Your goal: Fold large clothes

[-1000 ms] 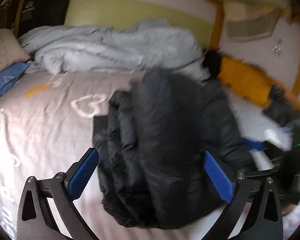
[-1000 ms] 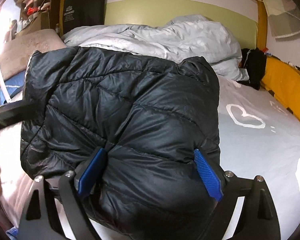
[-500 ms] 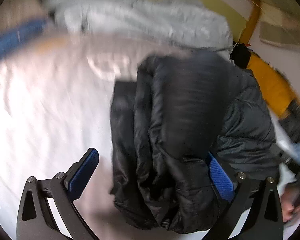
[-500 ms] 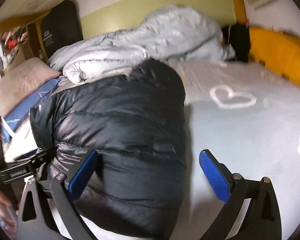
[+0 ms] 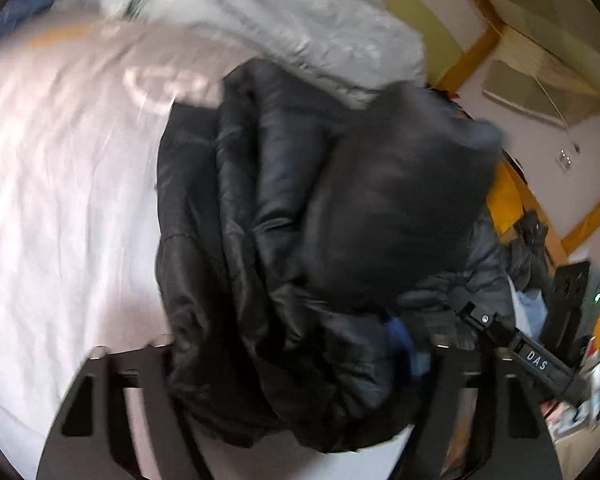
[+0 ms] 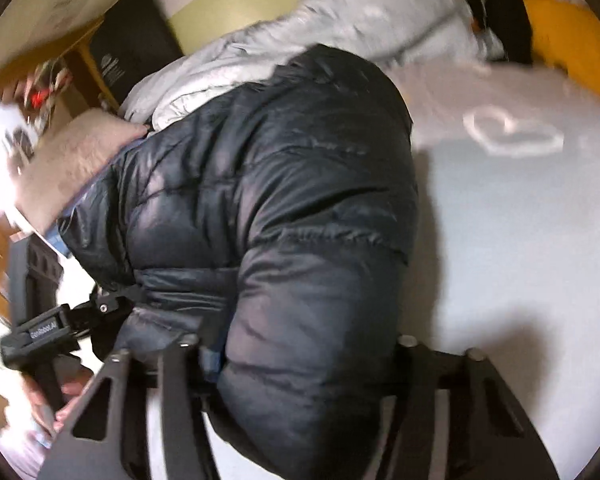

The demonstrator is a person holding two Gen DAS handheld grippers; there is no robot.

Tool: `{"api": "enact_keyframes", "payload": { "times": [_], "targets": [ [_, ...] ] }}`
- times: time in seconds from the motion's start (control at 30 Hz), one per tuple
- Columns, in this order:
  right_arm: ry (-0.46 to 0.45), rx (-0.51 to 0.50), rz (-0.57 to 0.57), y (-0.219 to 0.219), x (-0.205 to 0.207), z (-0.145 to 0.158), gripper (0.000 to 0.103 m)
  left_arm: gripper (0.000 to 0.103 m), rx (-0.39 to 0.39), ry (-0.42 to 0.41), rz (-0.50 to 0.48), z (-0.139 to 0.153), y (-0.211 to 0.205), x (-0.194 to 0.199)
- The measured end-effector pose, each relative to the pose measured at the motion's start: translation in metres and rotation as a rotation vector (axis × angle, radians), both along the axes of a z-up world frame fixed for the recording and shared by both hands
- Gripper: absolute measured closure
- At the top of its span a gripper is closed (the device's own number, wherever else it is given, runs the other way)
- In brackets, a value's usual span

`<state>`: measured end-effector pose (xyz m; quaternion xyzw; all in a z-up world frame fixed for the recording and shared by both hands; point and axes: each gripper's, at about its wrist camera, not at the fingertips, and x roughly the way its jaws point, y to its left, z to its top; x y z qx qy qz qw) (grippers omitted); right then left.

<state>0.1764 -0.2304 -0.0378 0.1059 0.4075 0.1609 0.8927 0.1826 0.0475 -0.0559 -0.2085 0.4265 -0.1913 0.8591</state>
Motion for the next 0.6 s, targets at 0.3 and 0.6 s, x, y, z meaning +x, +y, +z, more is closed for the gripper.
{"api": "enact_keyframes", "payload": {
  "times": [0.3,0.6],
  "targets": [
    [-0.089,-0.081,0.041,-0.01,0.008,0.062,0.062,0.062,-0.005,-0.12,-0.039,0.069,-0.022,0.006],
    [-0.273,-0.159,-0.062,-0.116,0.015,0.135,0.062,0.061,0.042,-0.243,-0.151,0.134,-0.148,0.052]
  ]
}}
